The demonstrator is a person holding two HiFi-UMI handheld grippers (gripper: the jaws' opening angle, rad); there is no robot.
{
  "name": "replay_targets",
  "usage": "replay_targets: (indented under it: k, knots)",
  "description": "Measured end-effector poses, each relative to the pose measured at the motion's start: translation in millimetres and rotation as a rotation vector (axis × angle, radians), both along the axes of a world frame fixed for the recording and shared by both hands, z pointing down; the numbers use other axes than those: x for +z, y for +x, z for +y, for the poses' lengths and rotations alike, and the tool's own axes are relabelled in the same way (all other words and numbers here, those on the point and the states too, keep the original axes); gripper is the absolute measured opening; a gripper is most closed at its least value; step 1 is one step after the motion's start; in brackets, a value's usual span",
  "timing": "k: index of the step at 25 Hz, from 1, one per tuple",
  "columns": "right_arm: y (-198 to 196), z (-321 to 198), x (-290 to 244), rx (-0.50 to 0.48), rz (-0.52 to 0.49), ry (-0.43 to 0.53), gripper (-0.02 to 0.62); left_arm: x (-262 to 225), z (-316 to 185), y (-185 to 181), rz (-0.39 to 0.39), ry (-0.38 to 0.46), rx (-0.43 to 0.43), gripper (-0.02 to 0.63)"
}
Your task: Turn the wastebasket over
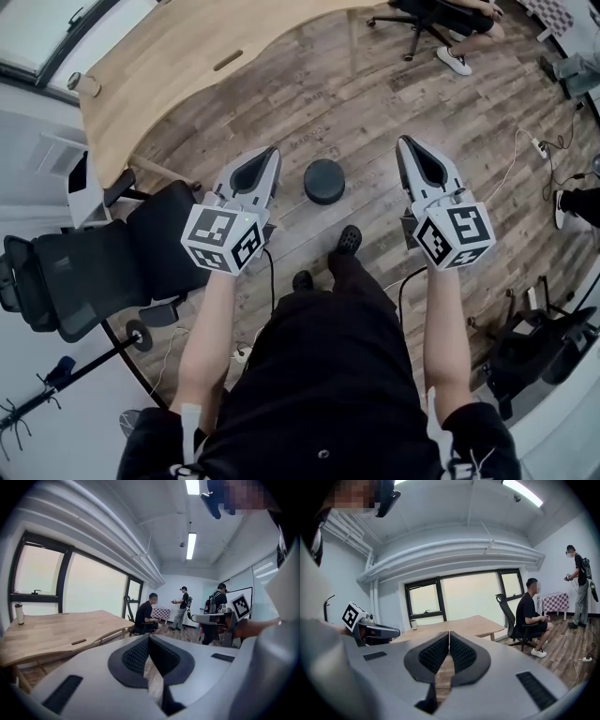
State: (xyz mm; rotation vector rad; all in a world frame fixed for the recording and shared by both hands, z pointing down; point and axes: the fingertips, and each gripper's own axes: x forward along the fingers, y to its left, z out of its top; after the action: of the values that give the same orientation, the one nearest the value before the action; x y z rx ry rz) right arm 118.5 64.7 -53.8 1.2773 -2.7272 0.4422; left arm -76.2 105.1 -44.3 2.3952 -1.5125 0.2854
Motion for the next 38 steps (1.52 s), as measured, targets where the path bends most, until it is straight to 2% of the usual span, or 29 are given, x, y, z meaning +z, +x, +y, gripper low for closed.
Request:
replay_targets:
  k: [5, 10, 15, 20, 27, 38]
  knots:
    - [-0.9, -22.7, 47.4, -0.069, 0.038, -0.090, 0.032, 27.6, -10.0, 9.5, 0.000, -0.034, -0.041, 0.017]
    - [-3.5, -30.4, 99.0, -0.126, 0.096, -0.176, 0.032, 66.5, -1.3, 8.2, 0.011, -0.115, -0.086, 0.017]
    - [-7.1, -32.6, 150.7, -0.134, 0.127, -0.259, 0.032, 106.2, 3.6, -5.2, 0.002, -0.198, -0.116, 0.017]
    - [-17.3, -37.1, 197.7, -0.112, 0.148, -0.310, 0.032, 147.8, -7.0, -17.7, 0.018, -0.258, -0.103, 0.017]
    - [-31.4, -44.9, 251.0, -0.077, 0.199, -0.363, 0.032, 207.8, -35.3, -31.2, 0.038, -0.326, -0.035, 0.017]
    - [-47.1, -54.1, 362.4, 0.011, 0.204, -0.452, 0.034, 343.1, -59.4, -32.6, 0.010, -0.488, 0.159, 0.018]
